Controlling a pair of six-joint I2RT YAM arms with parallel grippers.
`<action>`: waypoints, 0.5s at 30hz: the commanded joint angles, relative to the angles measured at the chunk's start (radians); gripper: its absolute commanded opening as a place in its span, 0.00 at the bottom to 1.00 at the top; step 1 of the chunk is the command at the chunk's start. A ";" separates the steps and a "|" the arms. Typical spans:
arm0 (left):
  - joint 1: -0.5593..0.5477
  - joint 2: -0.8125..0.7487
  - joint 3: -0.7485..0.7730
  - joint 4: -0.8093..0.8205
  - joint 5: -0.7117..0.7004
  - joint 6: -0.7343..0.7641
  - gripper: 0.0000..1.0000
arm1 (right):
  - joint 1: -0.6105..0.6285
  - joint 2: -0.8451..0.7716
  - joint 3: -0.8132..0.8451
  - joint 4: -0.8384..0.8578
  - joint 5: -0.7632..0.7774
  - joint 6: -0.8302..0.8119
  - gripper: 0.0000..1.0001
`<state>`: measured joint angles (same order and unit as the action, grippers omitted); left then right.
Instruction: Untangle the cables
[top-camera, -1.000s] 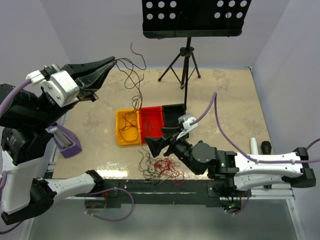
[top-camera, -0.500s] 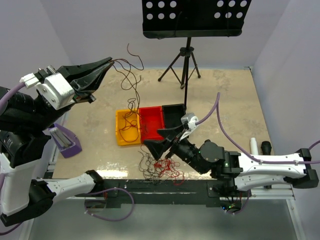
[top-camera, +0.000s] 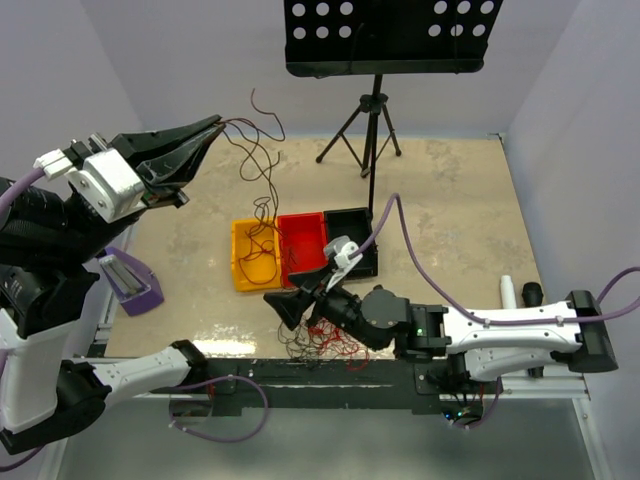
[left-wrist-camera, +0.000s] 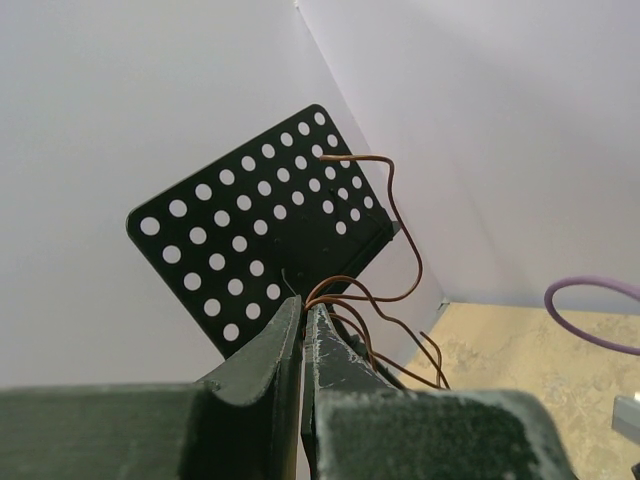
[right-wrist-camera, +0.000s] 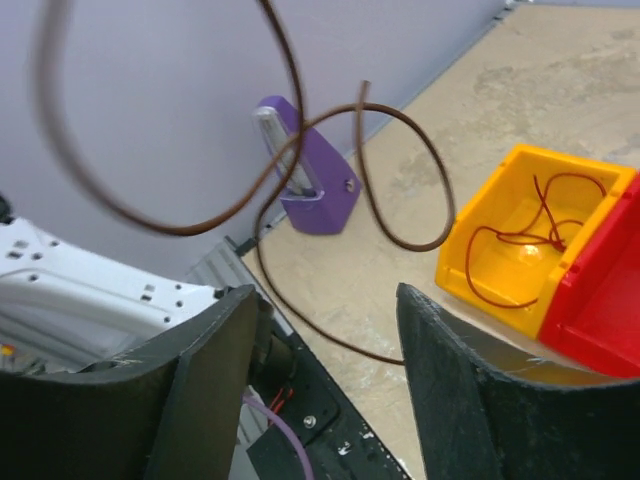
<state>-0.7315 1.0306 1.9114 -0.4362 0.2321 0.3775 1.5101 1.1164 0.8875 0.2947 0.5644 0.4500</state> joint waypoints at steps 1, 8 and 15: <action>0.004 -0.012 0.012 0.008 0.003 -0.012 0.06 | 0.001 0.063 0.094 -0.054 0.113 0.026 0.56; 0.004 -0.055 -0.021 0.022 -0.078 0.029 0.03 | 0.002 -0.022 0.100 -0.201 0.284 0.104 0.00; 0.003 -0.139 -0.135 0.148 -0.359 0.125 0.00 | 0.002 -0.200 0.100 -0.509 0.512 0.335 0.00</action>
<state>-0.7311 0.9260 1.8271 -0.4042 0.0761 0.4305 1.5108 0.9997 0.9386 -0.0223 0.8913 0.6281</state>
